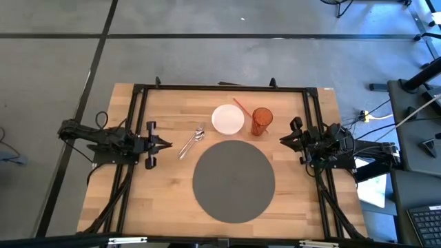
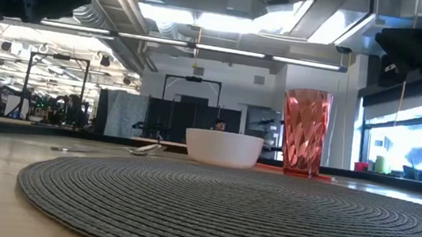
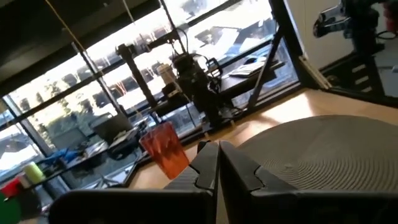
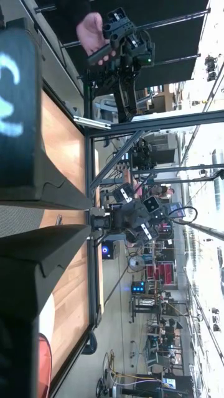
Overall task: Pick & Place Utensil
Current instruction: Put the white bowl on the gray placemat
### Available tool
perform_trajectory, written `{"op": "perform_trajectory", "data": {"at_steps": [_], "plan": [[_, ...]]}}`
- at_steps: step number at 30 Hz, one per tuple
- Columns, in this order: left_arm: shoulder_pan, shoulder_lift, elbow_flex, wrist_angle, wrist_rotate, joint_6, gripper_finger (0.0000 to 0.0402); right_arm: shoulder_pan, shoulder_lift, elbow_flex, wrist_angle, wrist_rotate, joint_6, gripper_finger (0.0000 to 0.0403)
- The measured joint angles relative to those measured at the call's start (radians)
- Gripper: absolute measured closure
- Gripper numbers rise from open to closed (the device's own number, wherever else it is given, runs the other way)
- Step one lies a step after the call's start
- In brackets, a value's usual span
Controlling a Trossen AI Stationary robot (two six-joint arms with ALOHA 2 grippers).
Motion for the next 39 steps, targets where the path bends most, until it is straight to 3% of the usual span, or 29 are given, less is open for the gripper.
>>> {"op": "perform_trajectory", "data": {"at_steps": [2, 8, 11, 13, 17, 19, 22, 25, 28, 34, 39], "plan": [[0.0, 0.0, 0.0, 0.029, 0.004, -0.028, 0.0395, 0.0, 0.0, 0.0, 0.0, 0.0, 0.0, 0.0352], [0.0, 0.002, 0.0, 0.158, 0.116, -0.345, 0.0394, 0.0, 0.0, 0.0, 0.0, 0.0, 0.0, 0.0352], [0.0, 0.005, 0.0, 0.263, 0.093, -0.438, 0.0394, 0.0, 0.0, 0.0, 0.0, 0.0, 0.008, 0.0352], [0.0, 0.022, 0.02, 0.231, -0.026, -0.461, 0.0397, 0.0, 0.0, 0.0, 0.0, 0.0, 0.029, 0.0352], [0.012, 0.113, 0.042, 0.213, -0.393, -0.469, 0.04, 0.0, 0.0, 0.0, 0.001, 0.0, 0.053, 0.0352], [0.036, 0.174, 0.042, 0.276, -0.439, -0.42, 0.0398, 0.0, 0.0, 0.0, 0.001, 0.007, 0.049, 0.0352], [0.097, 0.279, 0.042, 0.466, -0.369, -0.302, 0.0399, 0.0, 0.0, 0.0, 0.001, 0.011, 0.05, 0.0352], [0.168, 0.398, 0.047, 0.665, -0.307, -0.282, 0.04, 0.0, 0.0, 0.0, 0.001, 0.01, 0.053, 0.0352], [0.239, 0.504, 0.069, 0.763, -0.291, -0.226, 0.0399, 0.0, 0.0, 0.0, 0.001, 0.01, 0.054, 0.0352], [0.363, 0.723, 0.113, 0.71, -0.119, -0.314, 0.04, 0.0, 0.0, 0.0, -0.004, 0.009, 0.052, 0.0352], [0.446, 0.87, 0.114, 0.723, -0.08, -0.396, 0.04, 0.0, 0.0, 0.0, -0.03, 0.009, 0.049, 0.0352]]}}
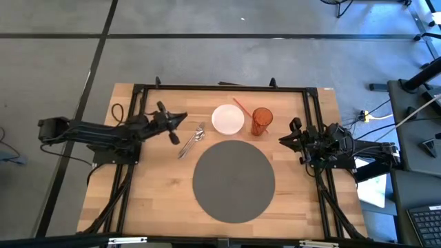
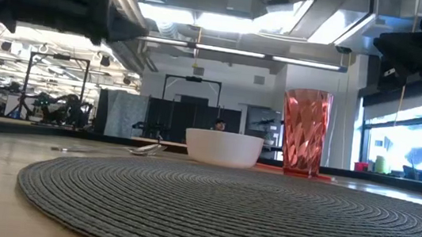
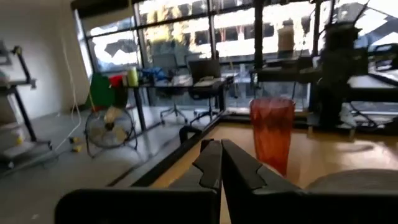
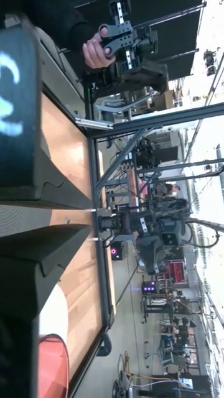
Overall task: Pick & Place Utensil
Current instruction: Put the white bowl on the gray placemat
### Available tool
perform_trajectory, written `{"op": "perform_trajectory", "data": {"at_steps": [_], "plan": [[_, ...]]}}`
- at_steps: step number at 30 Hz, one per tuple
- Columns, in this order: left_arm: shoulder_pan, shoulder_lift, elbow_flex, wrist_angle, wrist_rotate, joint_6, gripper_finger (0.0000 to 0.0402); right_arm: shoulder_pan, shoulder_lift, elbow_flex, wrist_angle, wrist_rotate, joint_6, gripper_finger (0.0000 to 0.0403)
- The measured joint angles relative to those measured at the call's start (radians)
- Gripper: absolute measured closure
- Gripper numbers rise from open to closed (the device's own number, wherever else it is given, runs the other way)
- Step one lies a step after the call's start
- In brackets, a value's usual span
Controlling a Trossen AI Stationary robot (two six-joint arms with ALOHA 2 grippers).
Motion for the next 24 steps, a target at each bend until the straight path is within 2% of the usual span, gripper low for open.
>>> {"op": "perform_trajectory", "data": {"at_steps": [7, 10, 14, 21, 24], "plan": [[0.059, 0.079, 0.0, -0.002, 0.016, -0.059, 0.0399, 0.0, 0.0, 0.0, -0.008, 0.0, 0.0, 0.0352], [0.065, 0.086, 0.0, -0.002, -0.046, -0.01, 0.0399, 0.0, 0.0, 0.0, -0.008, 0.0, 0.0, 0.0352], [0.065, 0.086, 0.0, 0.007, -0.111, -0.07, 0.0398, 0.0, 0.0, 0.0, -0.008, 0.0, 0.0, 0.0352], [0.064, 0.086, 0.0, 0.012, 0.044, -0.107, 0.0398, 0.0, 0.0, 0.0, -0.054, -0.001, -0.002, 0.0352], [0.064, 0.087, 0.0, 0.057, 0.053, -0.151, 0.0398, 0.0, 0.0, 0.0, -0.062, -0.001, -0.025, 0.0352]]}}
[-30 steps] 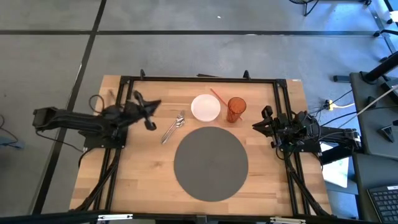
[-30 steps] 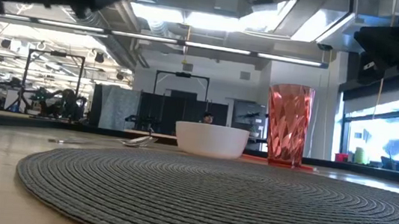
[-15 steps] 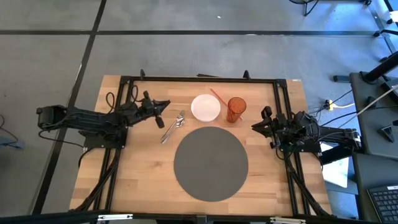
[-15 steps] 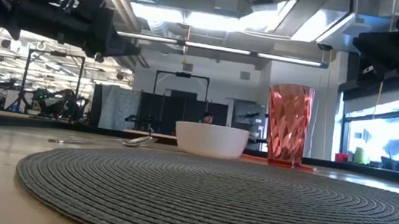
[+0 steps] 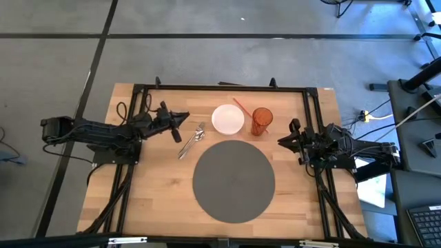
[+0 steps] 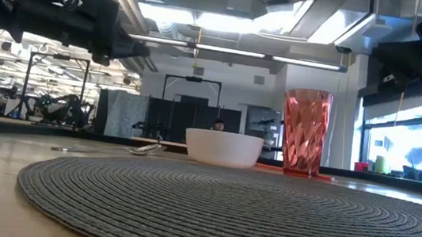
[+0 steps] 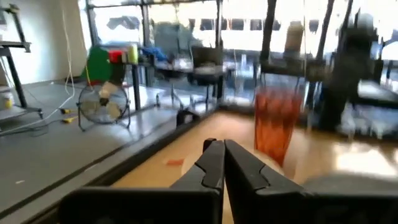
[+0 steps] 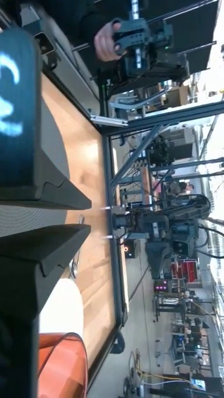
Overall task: Pick & Place Utensil
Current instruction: Put the white bowl on the gray placemat
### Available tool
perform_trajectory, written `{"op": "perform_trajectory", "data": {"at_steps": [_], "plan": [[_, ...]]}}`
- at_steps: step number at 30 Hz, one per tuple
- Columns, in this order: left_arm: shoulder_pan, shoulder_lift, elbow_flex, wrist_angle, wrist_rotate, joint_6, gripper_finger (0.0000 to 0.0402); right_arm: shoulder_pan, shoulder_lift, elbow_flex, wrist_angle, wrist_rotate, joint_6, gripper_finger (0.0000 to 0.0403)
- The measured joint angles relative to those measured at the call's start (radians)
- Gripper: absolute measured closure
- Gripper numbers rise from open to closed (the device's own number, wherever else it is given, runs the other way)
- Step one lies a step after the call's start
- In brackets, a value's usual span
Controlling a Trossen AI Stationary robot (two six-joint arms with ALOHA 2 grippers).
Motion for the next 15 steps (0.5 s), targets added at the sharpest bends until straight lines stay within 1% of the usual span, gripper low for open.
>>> {"op": "perform_trajectory", "data": {"at_steps": [1, 2, 3, 4, 5, 6, 7, 9, 11, 15], "plan": [[0.0, 0.0, 0.002, 0.031, -0.013, -0.04, 0.0398, 0.0, 0.0, 0.0, -0.001, 0.0, -0.001, 0.0352], [0.0, 0.001, 0.016, 0.025, -0.015, -0.092, 0.0398, 0.0, 0.0, 0.0, -0.003, 0.0, -0.001, 0.0352], [0.002, 0.007, 0.046, -0.029, 0.017, -0.129, 0.0399, 0.0, 0.0, 0.0, -0.005, 0.0, -0.001, 0.0352], [0.002, 0.014, 0.089, -0.132, 0.061, -0.141, 0.04, 0.0, 0.0, 0.0, -0.007, 0.0, -0.002, 0.0352], [0.001, 0.027, 0.138, -0.26, 0.095, -0.139, 0.04, 0.0, 0.0, 0.0, -0.007, 0.0, -0.002, 0.0352], [-0.001, 0.052, 0.194, -0.378, 0.108, -0.131, 0.04, 0.0, 0.0, 0.0, -0.006, 0.0, -0.002, 0.0352], [-0.004, 0.088, 0.251, -0.474, 0.099, -0.122, 0.04, 0.0, 0.0, 0.0, -0.006, 0.0, -0.002, 0.0352], [-0.007, 0.154, 0.345, -0.609, 0.053, -0.116, 0.0398, 0.0, 0.0, 0.0, -0.006, 0.0, -0.018, 0.0352], [-0.009, 0.221, 0.433, -0.675, 0.059, -0.091, 0.0396, 0.0, 0.0, 0.0, -0.006, 0.0, -0.04, 0.0352], [-0.01, 0.347, 0.592, -0.773, 0.2, 0.022, 0.0395, 0.0, 0.0, 0.0, -0.006, 0.0, -0.055, 0.0352]]}}
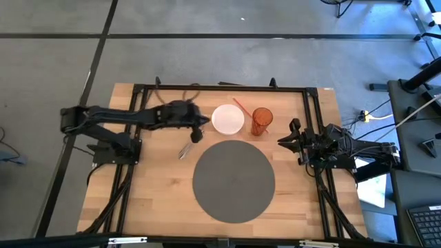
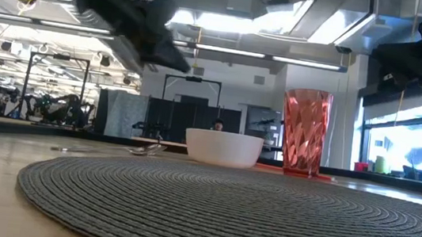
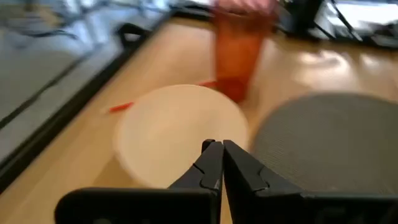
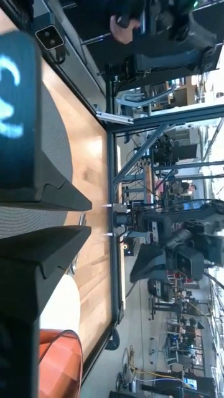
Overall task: Pick & Place Utensil
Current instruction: Put the white bowl on the gray placemat
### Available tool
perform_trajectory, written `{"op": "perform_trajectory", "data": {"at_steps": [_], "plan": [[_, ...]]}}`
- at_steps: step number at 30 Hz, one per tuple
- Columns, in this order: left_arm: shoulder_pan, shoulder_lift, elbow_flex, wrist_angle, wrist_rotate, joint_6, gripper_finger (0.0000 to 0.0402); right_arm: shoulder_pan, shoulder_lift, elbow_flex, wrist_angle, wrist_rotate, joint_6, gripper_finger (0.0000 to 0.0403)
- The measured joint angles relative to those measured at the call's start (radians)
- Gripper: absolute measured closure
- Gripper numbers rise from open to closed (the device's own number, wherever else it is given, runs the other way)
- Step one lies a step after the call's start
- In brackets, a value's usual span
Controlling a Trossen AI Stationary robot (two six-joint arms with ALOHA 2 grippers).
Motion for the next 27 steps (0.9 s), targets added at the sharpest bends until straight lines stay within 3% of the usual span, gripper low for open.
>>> {"op": "perform_trajectory", "data": {"at_steps": [8, 16, 21, 27], "plan": [[-0.026, 0.274, 0.349, -0.225, -0.037, 0.122, 0.0361, 0.0, 0.0, 0.0, -0.01, 0.0, -0.022, 0.0352], [-0.053, 0.482, 0.635, -0.525, -0.154, 0.083, 0.0287, 0.0, 0.0, 0.0, -0.016, -0.005, -0.017, 0.0352], [-0.06, 0.584, 0.733, -0.691, -0.128, 0.097, 0.0241, 0.0, 0.0, 0.0, -0.016, -0.003, -0.021, 0.0352], [-0.081, 0.644, 0.783, -0.724, -0.073, 0.117, 0.02, 0.0, 0.0, 0.0, -0.018, -0.003, -0.016, 0.0352]]}}
